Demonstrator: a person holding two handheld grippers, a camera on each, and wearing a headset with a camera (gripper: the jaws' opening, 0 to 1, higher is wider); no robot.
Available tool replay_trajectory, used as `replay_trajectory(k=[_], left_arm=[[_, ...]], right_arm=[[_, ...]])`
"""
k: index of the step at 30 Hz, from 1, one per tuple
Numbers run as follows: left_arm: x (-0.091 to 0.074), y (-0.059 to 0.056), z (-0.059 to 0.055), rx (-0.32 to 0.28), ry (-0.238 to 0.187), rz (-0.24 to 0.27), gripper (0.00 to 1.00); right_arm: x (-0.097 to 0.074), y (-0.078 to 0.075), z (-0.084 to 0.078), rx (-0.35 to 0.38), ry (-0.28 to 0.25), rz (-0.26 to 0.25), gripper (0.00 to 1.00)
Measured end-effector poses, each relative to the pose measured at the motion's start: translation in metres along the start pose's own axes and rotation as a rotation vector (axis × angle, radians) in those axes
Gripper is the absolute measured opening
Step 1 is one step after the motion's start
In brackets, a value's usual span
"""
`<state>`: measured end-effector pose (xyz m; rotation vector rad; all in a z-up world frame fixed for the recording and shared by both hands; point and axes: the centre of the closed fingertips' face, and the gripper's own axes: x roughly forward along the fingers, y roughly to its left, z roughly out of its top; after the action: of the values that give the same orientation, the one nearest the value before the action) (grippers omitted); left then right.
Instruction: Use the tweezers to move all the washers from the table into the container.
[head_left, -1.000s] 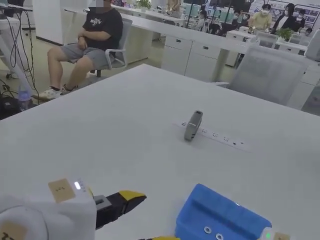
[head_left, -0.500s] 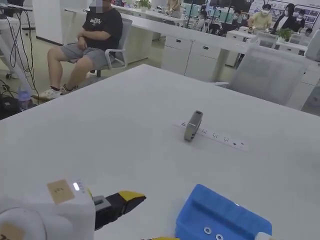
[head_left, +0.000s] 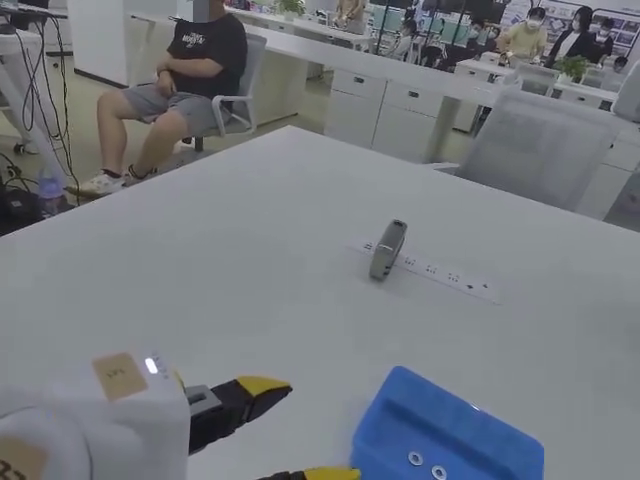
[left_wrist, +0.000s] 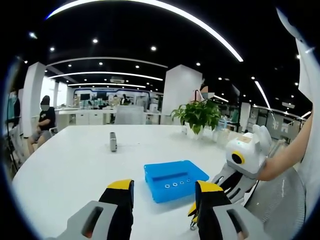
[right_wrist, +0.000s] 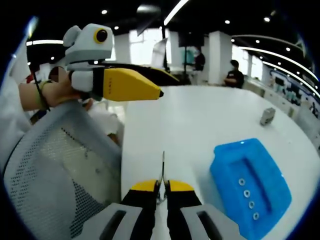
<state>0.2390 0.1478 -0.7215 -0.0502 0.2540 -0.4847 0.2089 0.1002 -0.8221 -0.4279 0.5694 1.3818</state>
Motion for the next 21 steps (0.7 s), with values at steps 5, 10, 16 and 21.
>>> replay_trajectory(k=[5,10,16,21], left_arm=[[0.0,0.0,0.0,0.001,-0.002,0.004,0.48],[-0.001,0.0,0.0,0.004,0.001,0.001,0.49],[0.0,-0.001,0.0,0.012,0.005,-0.002,0.49],[0.001,-0.002,-0.001,0.011,0.01,-0.007,0.5]], right_arm=[[-0.005,-0.003,0.002,0.003,-0.002,-0.012,0.03],[-0.022,-0.019,0.015,0.048,-0.044,-0.049,0.03],[-0.048,-0.046,0.038,0.03,-0.089,-0.101,0.03],[-0.06,-0.072,0.055,0.018,-0.124,-0.137,0.03]])
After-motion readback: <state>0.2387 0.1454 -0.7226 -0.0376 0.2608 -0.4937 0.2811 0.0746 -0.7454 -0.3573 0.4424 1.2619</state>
